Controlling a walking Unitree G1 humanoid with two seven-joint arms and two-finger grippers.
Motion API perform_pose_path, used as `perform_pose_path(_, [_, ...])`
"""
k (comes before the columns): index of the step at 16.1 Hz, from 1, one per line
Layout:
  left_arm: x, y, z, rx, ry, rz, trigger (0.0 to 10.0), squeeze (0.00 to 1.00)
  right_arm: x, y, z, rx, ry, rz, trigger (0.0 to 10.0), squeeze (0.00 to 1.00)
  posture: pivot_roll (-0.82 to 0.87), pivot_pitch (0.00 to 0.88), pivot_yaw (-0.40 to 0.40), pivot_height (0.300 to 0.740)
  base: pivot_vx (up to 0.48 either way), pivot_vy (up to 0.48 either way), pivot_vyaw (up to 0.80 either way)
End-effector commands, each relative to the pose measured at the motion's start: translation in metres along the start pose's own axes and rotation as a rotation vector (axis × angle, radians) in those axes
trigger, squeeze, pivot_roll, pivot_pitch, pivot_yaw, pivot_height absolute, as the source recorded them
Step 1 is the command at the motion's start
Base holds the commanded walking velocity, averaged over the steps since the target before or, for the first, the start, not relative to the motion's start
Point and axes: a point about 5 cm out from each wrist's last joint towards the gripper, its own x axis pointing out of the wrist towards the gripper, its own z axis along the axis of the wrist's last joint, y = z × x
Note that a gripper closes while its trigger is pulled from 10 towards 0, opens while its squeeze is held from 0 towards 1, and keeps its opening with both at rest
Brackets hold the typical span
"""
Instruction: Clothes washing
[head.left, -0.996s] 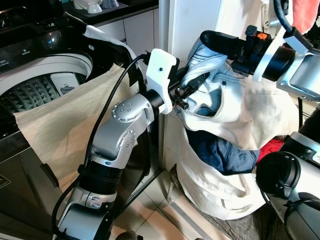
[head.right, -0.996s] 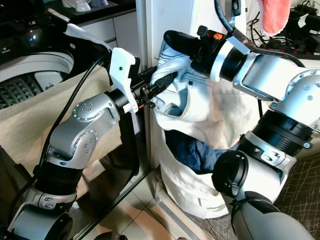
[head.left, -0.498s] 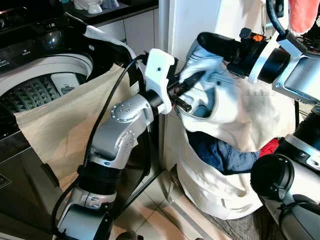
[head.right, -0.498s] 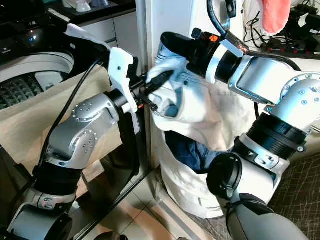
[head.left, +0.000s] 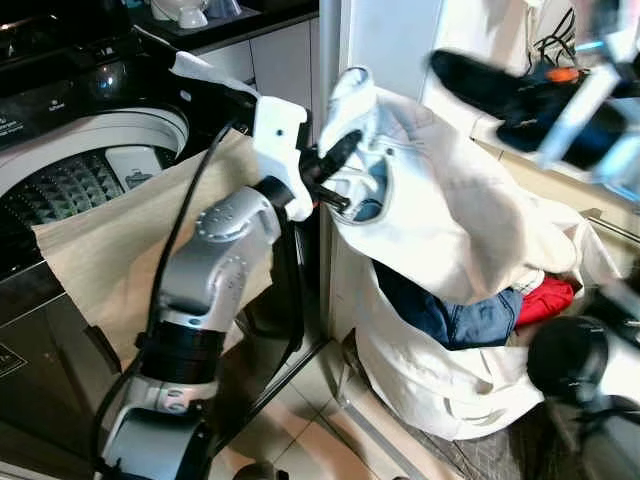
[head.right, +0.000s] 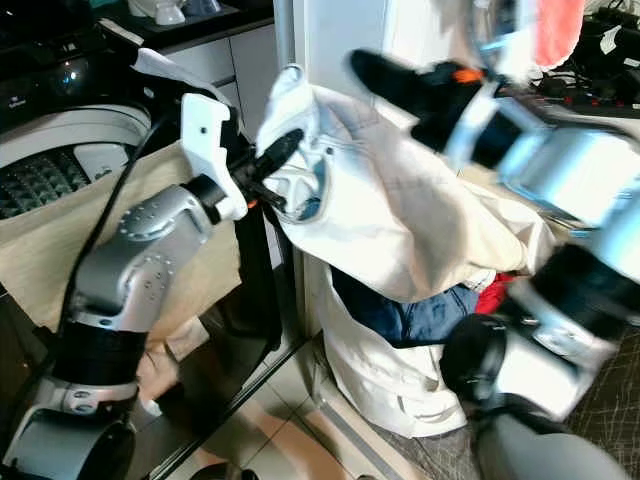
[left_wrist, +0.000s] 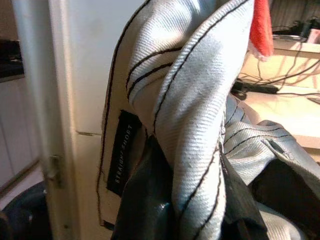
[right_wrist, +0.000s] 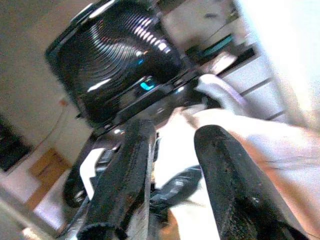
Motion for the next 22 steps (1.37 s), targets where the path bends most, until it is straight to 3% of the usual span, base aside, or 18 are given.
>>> perform_pose_path(1, [-0.003, 0.022, 0.044, 0.083, -0.108, 0.079, 0.0, 0.0, -0.015, -0.003, 0.006, -0.062, -0.019, -0.061, 10.0, 0.0, -0.03, 0.0, 0.054, 0.74, 0.0, 0.0, 0.0])
perform_pose_path(2, [-0.003, 0.028, 0.053, 0.128, -0.111, 0.098, 0.0, 0.0, -0.019, -0.005, 0.007, -0.087, -0.014, -0.084, 10.0, 0.0, -0.03, 0.0, 0.054, 0.74, 0.0, 0.0, 0.0])
perform_pose_path(3, [-0.004, 0.054, 0.089, 0.331, -0.122, 0.236, 0.0, 0.0, -0.021, -0.007, 0.003, -0.111, 0.009, -0.117, 10.0, 0.0, -0.02, 0.0, 0.053, 0.74, 0.0, 0.0, 0.0])
perform_pose_path(4, [-0.006, 0.065, 0.106, 0.418, -0.137, 0.31, 0.0, 0.0, -0.021, -0.008, 0.001, -0.11, 0.016, -0.123, 10.0, 0.0, -0.02, 0.0, 0.053, 0.74, 0.0, 0.0, 0.0])
perform_pose_path(5, [-0.01, 0.081, 0.138, 0.548, -0.182, 0.438, 0.0, 0.0, -0.019, -0.009, -0.003, -0.109, 0.028, -0.126, 10.0, 0.0, -0.02, 0.0, 0.053, 0.74, 0.0, 0.0, 0.0])
perform_pose_path(6, [-0.024, 0.096, 0.19, 0.741, -0.279, 0.618, 0.0, 0.0, -0.015, -0.009, -0.01, -0.119, 0.052, -0.131, 10.0, 0.0, -0.01, 0.0, 0.056, 0.74, 0.0, 0.0, 0.0])
perform_pose_path(8, [-0.041, 0.101, 0.236, 0.949, -0.37, 0.795, 0.0, 0.0, -0.011, -0.008, -0.014, -0.124, 0.065, -0.129, 10.0, 0.0, -0.01, 0.0, 0.062, 0.74, 0.0, 0.0, 0.0])
perform_pose_path(9, [-0.055, 0.102, 0.264, 1.135, -0.421, 0.96, 0.0, 0.0, -0.008, -0.007, -0.018, -0.128, 0.073, -0.119, 10.0, 0.0, 0.0, 0.0, 0.062, 0.74, 0.0, 0.0, 0.0])
perform_pose_path(10, [-0.057, 0.12, 0.256, 1.241, -0.289, 1.034, 0.0, 0.0, -0.004, -0.007, -0.025, -0.131, 0.082, -0.11, 10.0, 0.0, -0.01, 0.0, 0.071, 0.74, 0.0, 0.0, 0.0])
perform_pose_path(11, [-0.056, 0.127, 0.25, 1.263, -0.231, 1.044, 0.0, 0.0, -0.003, -0.007, -0.027, -0.133, 0.086, -0.11, 10.0, 0.0, -0.01, 0.0, 0.071, 0.74, 0.0, 0.0, 0.0])
perform_pose_path(12, [-0.054, 0.151, 0.221, 1.214, -0.046, 1.053, 0.0, 0.0, -0.002, -0.007, -0.031, -0.132, 0.087, -0.11, 10.0, 0.0, -0.01, 0.0, 0.071, 0.74, 0.0, 0.0, 0.0])
perform_pose_path(13, [-0.053, 0.166, 0.196, 1.159, 0.074, 1.048, 4.3, 0.0, -0.002, -0.008, -0.035, -0.13, 0.088, -0.114, 10.0, 0.0, -0.01, 0.0, 0.069, 0.74, 0.0, 0.0, 0.0])
perform_pose_path(14, [-0.049, 0.177, 0.162, 1.046, 0.189, 1.021, 10.0, 0.0, -0.002, -0.01, -0.038, -0.125, 0.09, -0.121, 10.0, 0.0, -0.01, 0.0, 0.067, 0.74, 0.0, 0.0, 0.0])
perform_pose_path(15, [-0.047, 0.179, 0.149, 0.977, 0.214, 1.001, 10.0, 0.0, -0.001, -0.011, -0.04, -0.122, 0.093, -0.125, 10.0, 0.0, -0.01, 0.0, 0.066, 0.74, 0.0, 0.0, 0.0])
perform_pose_path(17, [-0.041, 0.182, 0.103, 0.714, 0.288, 0.95, 10.0, 0.0, 0.0, -0.013, -0.046, -0.118, 0.107, -0.14, 10.0, 0.0, -0.01, 0.0, 0.068, 0.74, 0.0, 0.0, 0.0])
perform_pose_path(18, [-0.041, 0.182, 0.087, 0.659, 0.327, 0.942, 10.0, 0.0, 0.001, -0.012, -0.049, -0.114, 0.108, -0.142, 10.0, 0.0, -0.02, 0.0, 0.072, 0.74, 0.0, 0.0, 0.0])
perform_pose_path(19, [-0.041, 0.183, 0.074, 0.576, 0.342, 0.935, 10.0, 1.0, 0.002, -0.012, -0.052, -0.111, 0.111, -0.141, 10.0, 0.0, -0.02, 0.0, 0.072, 0.74, 0.0, 0.0, 0.0])
perform_pose_path(22, [-0.041, 0.183, 0.057, 0.447, 0.355, 0.918, 10.0, 1.0, 0.002, -0.012, -0.059, -0.111, 0.13, -0.145, 10.0, 0.0, -0.02, 0.0, 0.074, 0.74, 0.0, 0.0, 0.0])
